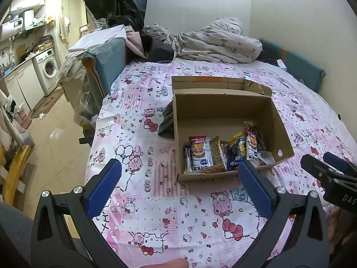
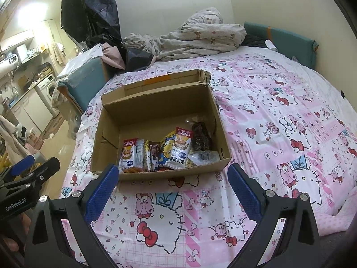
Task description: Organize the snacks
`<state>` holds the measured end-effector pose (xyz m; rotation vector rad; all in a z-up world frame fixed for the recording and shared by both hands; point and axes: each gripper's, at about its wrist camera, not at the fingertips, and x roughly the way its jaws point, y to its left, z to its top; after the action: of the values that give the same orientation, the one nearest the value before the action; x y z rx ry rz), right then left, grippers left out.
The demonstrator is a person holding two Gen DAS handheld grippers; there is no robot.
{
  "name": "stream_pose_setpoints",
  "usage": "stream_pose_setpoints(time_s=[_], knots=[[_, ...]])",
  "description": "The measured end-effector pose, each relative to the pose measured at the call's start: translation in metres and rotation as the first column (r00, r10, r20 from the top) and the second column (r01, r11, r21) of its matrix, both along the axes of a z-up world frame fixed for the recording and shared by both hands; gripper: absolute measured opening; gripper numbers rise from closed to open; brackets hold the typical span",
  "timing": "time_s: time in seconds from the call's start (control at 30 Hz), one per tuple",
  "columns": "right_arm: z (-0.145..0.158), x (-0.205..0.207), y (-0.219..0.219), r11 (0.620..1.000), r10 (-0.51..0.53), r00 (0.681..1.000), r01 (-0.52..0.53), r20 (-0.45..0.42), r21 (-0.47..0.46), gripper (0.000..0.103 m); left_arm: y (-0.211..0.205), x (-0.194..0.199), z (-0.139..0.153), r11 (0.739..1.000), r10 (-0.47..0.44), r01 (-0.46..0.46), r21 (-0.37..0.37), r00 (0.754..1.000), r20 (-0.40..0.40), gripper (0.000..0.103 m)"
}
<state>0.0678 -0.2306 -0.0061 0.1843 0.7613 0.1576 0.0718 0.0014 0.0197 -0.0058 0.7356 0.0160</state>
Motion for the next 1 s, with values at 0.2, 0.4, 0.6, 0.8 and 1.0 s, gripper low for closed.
stream_pose_setpoints(time_s=[0.2,0.4,0.6,0.8,1.0], knots=[[0.0001,0.0004,0.0006,1.0,0.002,1.0,-0.002,0.001,0.001,0.1,0.0001,0.0009,0.0002,1.0,0.005,-0.005,0.001,1.0,-0.003,0.103],[0.0001,0.0003,0.0013,1.0,0.003,1.0,-0.003,0.0,0.001,0.1,0.0009,0.0013,0.0005,1.0,0.005,-0.005,0.004,1.0,-0.001,0.103],[-0.0001,0.001,0.001,1.0,0.001,1.0,-0.001,0.002,0.005,0.1,0.0008,0.0012,0.0006,1.0,0.004,-0.004,0.003,1.0,-0.001,0.103],[-0.0003,0.0012,0.0008,1.0,0.003,1.0,-0.003,0.002,0.006,0.1,0.0009,0.0013,0.0009,1.0,0.004,-0.004,0.003,1.0,0.006,0.103],[0.001,0.0015,0.001,1.0,0.005,1.0,-0.005,0.004,0.003,0.1,0.0009,0.0012,0.0011,1.0,0.005,-0.005,0.003,1.0,0.005,0.103]])
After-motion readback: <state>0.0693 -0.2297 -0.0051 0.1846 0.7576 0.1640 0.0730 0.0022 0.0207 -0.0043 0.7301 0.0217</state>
